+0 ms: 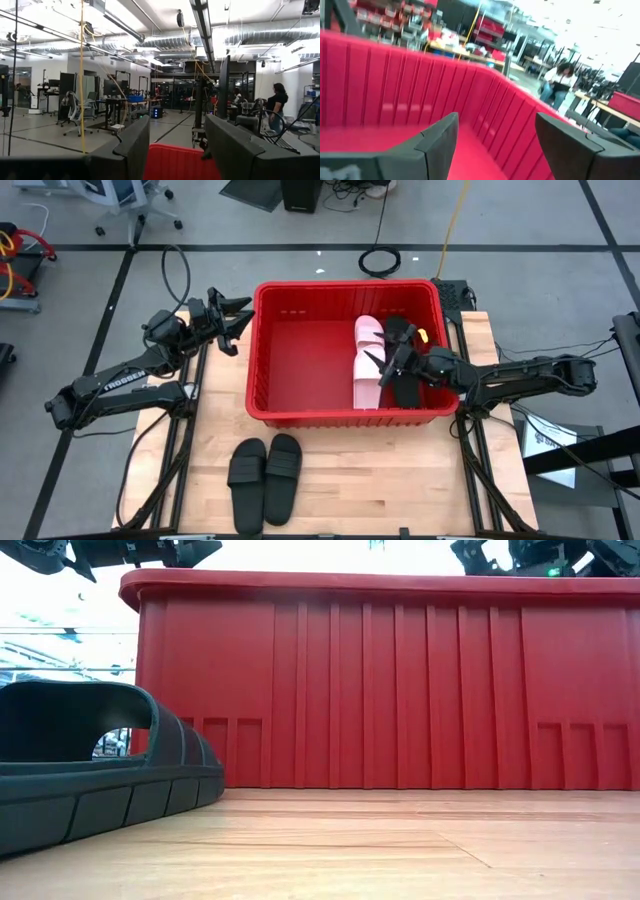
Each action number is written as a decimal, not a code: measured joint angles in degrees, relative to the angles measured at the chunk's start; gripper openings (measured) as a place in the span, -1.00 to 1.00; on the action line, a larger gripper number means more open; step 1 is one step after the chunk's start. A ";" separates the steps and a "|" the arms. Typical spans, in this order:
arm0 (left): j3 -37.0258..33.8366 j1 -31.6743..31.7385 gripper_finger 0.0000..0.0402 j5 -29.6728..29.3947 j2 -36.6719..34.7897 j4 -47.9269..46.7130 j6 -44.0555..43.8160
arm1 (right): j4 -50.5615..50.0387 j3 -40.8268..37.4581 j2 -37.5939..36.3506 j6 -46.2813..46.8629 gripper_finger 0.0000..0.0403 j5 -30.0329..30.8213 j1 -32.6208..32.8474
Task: Pick and place slides into bin
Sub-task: Put the black slipper into the red container
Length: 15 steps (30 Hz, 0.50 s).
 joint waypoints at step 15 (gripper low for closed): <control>0.02 -3.14 -0.01 5.97 0.00 -1.75 -1.06 | -1.36 0.00 0.02 5.04 0.26 -2.78 0.04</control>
